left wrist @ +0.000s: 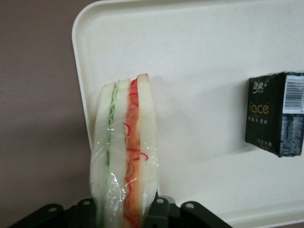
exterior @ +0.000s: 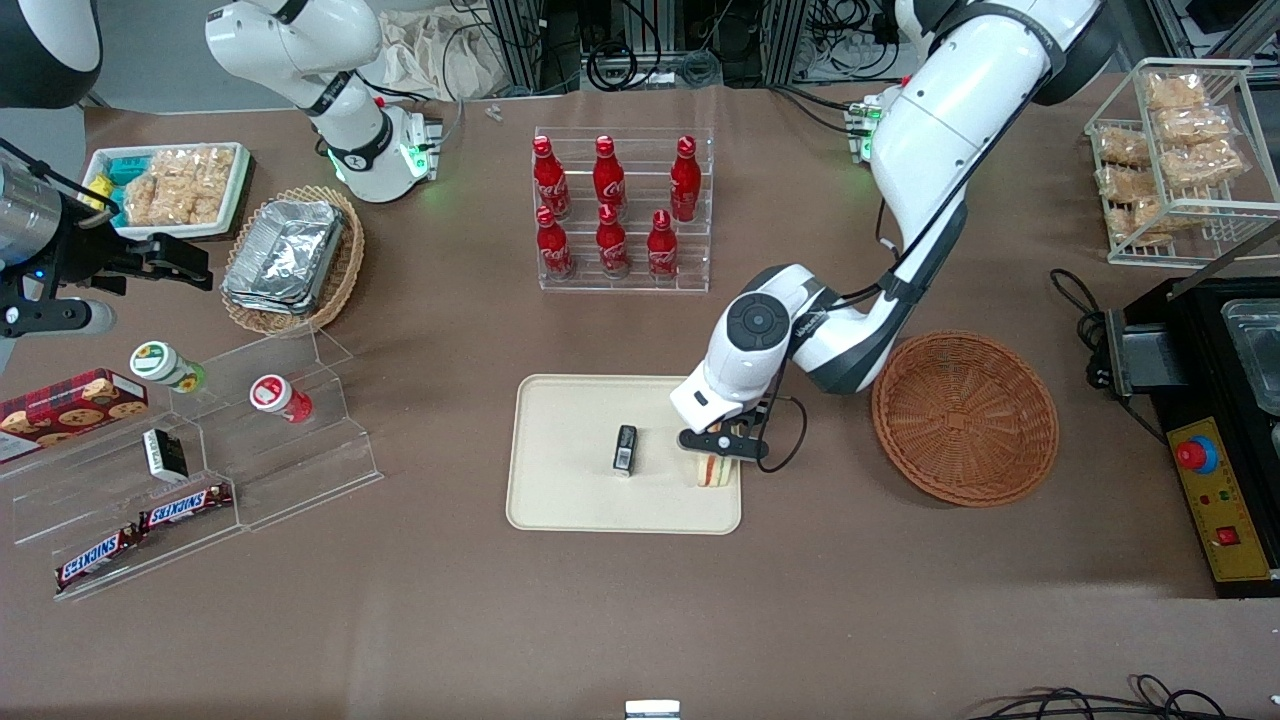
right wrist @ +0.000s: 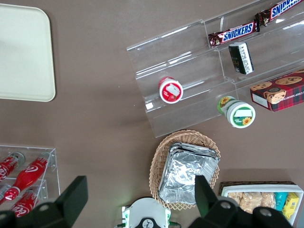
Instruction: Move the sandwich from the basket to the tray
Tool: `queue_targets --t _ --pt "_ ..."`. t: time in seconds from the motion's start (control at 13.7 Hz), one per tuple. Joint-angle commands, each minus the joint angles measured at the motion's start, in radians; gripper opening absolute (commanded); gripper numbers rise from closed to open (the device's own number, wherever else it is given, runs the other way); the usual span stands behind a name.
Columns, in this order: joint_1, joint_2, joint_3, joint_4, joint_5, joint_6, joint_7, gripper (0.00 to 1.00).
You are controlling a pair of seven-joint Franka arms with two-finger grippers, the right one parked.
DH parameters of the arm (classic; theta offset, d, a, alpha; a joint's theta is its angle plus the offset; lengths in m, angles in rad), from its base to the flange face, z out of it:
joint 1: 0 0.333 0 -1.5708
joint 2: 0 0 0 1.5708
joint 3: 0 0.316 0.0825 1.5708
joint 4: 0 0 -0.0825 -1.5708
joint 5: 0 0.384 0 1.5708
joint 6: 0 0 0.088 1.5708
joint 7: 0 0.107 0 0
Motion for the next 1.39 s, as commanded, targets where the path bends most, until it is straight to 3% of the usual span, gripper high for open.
queue_targets --t 0.0,0.29,0.51,0.8,1.17,1.31 --pt "-0.013 0.041 0.003 0.058 0.025 0.002 -0.032 1.00" --pt "-0.003 -0.032 0.003 0.049 0.022 -0.056 -0.037 1.00" --pt "0.002 -0.164 0.001 0.058 0.004 -0.277 -0.034 1.00" --pt "0.063 -0.363 0.000 0.058 -0.133 -0.498 0.025 1.00" --pt "0.241 -0.551 0.003 0.058 -0.309 -0.733 0.312 1.00" --pt "0.254 -0.621 0.071 0.047 -0.314 -0.817 0.371 1.00"
